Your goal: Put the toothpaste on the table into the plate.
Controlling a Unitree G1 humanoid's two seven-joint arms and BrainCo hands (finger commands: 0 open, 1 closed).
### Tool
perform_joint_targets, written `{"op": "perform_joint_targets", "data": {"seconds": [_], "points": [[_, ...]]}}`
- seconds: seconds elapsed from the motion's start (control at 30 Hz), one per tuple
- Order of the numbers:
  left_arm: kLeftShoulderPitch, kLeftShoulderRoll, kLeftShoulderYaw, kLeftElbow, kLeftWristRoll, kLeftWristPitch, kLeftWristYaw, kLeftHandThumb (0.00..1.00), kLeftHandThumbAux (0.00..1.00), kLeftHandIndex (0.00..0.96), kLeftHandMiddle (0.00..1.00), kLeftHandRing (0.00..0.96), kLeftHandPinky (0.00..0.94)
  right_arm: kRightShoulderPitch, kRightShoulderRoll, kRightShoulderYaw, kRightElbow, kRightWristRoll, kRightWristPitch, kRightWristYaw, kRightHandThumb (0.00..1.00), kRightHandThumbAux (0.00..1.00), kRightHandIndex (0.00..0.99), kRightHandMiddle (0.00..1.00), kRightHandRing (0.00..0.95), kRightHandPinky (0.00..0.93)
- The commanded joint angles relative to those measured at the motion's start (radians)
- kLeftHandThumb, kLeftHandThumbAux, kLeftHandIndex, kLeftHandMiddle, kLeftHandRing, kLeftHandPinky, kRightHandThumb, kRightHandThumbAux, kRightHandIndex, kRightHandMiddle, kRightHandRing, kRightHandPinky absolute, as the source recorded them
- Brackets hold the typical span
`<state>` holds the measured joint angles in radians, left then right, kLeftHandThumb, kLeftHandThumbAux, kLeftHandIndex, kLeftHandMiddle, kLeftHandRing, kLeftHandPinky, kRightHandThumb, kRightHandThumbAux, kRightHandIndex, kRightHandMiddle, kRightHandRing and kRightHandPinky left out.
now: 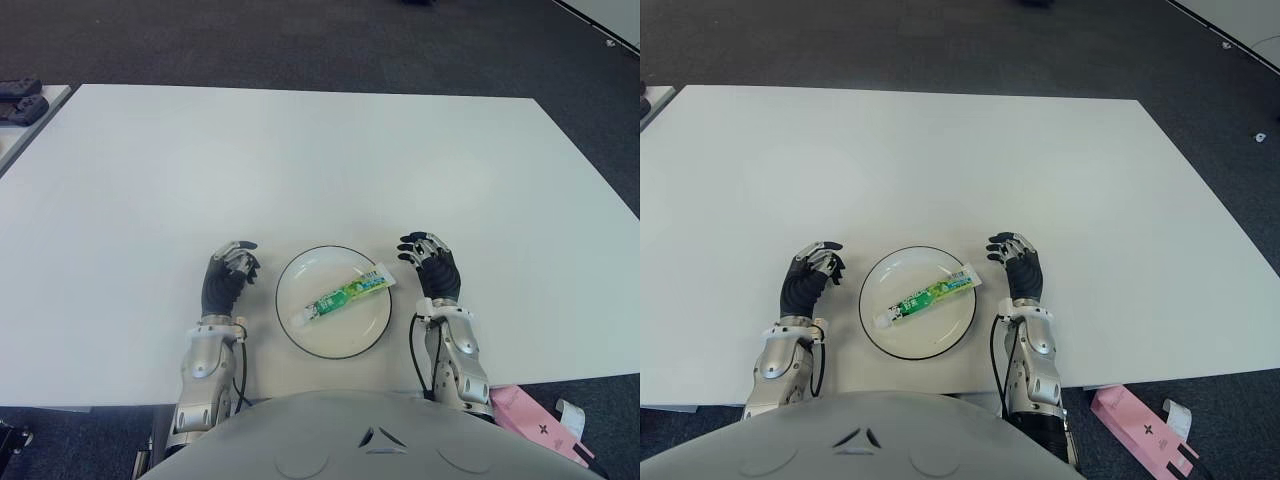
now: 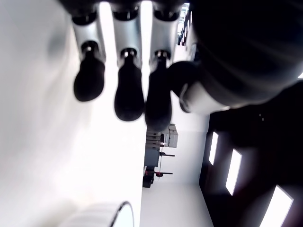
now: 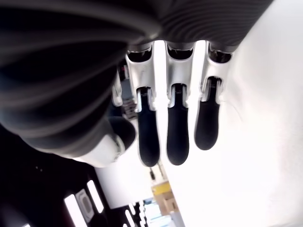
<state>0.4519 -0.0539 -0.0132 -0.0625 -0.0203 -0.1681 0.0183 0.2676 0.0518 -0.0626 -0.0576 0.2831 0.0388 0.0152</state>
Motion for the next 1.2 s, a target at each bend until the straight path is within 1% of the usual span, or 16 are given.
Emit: {"op": "perform_joint_targets", "data": {"seconds": [0.03, 0.27, 0.6, 0.93, 1.2], "points": [[0.011, 0.006, 0.005, 0.030, -0.003, 0.029, -0.005, 0.704, 0.722, 0.432, 0.717, 0.708, 0.708, 0.008, 0.016, -0.008, -0.005, 0.017, 0.076, -0.014, 0.706, 0.726, 0.426, 0.485, 0.481, 0.496], [0.008, 0.004, 0.005, 0.024, -0.002, 0.055, 0.002, 0.705, 0.722, 0.432, 0.721, 0.711, 0.706, 0.009, 0.009, -0.009, -0.014, 0.017, 0.114, -0.009, 0.707, 0.727, 0.425, 0.477, 0.480, 0.491], [0.006, 0.003, 0.007, 0.023, -0.008, 0.054, -0.002, 0.706, 0.721, 0.432, 0.714, 0.704, 0.692, 0.007, 0.007, -0.018, -0.002, 0.022, 0.134, 0.001, 0.706, 0.728, 0.425, 0.465, 0.469, 0.481], [0.005, 0.000, 0.005, 0.016, 0.002, 0.075, 0.009, 0.705, 0.721, 0.432, 0.698, 0.687, 0.664, 0.026, -0.001, 0.014, 0.003, -0.027, 0.070, 0.039, 0.708, 0.728, 0.426, 0.469, 0.465, 0.475], [0.006, -0.002, -0.001, 0.003, 0.006, 0.076, 0.007, 0.704, 0.721, 0.432, 0.707, 0.700, 0.691, 0.043, -0.002, 0.042, -0.010, -0.080, 0.033, 0.039, 0.709, 0.728, 0.426, 0.476, 0.467, 0.473]]}}
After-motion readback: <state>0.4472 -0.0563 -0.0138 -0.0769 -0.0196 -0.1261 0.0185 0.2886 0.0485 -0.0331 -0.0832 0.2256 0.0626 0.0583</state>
